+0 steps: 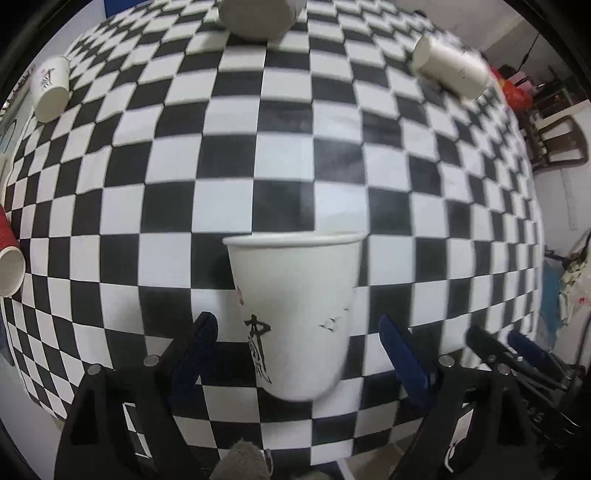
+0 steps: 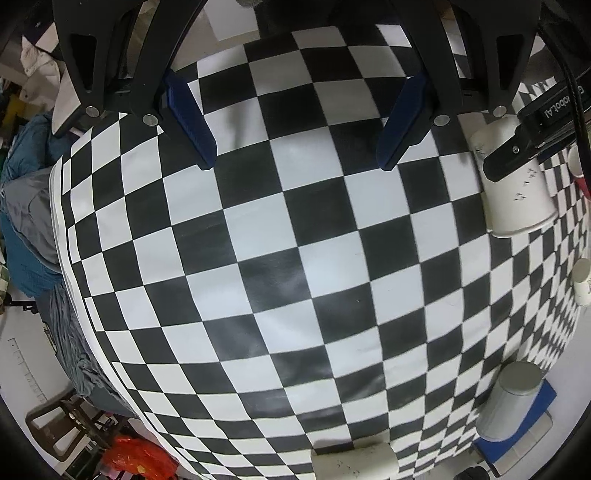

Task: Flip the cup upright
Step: 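Lift the white paper cup off the table with the left tool, then grasp the white paper cup with the right tool while the left tool releases it, then rotate the held white paper cup with the right tool until its opening faces up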

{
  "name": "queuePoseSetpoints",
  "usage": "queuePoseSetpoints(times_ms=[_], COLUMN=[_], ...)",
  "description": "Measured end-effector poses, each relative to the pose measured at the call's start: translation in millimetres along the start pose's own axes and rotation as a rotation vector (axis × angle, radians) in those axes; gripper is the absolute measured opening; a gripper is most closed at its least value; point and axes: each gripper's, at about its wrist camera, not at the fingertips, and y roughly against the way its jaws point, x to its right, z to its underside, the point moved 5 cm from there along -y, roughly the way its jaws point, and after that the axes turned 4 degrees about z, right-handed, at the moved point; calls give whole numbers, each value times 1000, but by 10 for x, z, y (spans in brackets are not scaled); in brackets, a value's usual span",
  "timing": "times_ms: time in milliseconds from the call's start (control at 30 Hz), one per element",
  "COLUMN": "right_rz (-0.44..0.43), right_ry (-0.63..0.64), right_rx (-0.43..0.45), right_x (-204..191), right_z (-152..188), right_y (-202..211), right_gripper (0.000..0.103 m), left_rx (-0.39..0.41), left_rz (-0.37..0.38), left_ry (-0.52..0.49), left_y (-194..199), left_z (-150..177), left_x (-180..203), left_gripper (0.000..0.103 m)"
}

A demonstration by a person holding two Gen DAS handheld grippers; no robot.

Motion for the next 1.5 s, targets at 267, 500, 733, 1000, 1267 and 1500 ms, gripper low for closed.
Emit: queuePoseSetpoints(times_ms=[267,500,733,1000,1267,1500], right_rz=[-23,-94,-155,-172,-171,-171], right_ry=[44,121,181,209,218,232], right_rx=[43,49,-39,-198,-328,-362], right_x=[-333,-1050,-1854,-2224,-2428,-2511], right_z=[172,158,-178,-462,-618,-645], right_y=[536,883,553,65,-300,-365], right_gripper=[90,90,89,89,88,73], left_rx=[286,268,227,182,147,140], left_rz=[-166,-333,-350,-360,-348,-331], left_ry=[-64,-55,-18,-9,9,20], left_y=[751,746,555,317,174,128], left_z=[53,188,248,234,213,194], left_x=[-285,-788,-1078,-1279,-1380,-1379], left_gripper=[90,90,90,90,90,90])
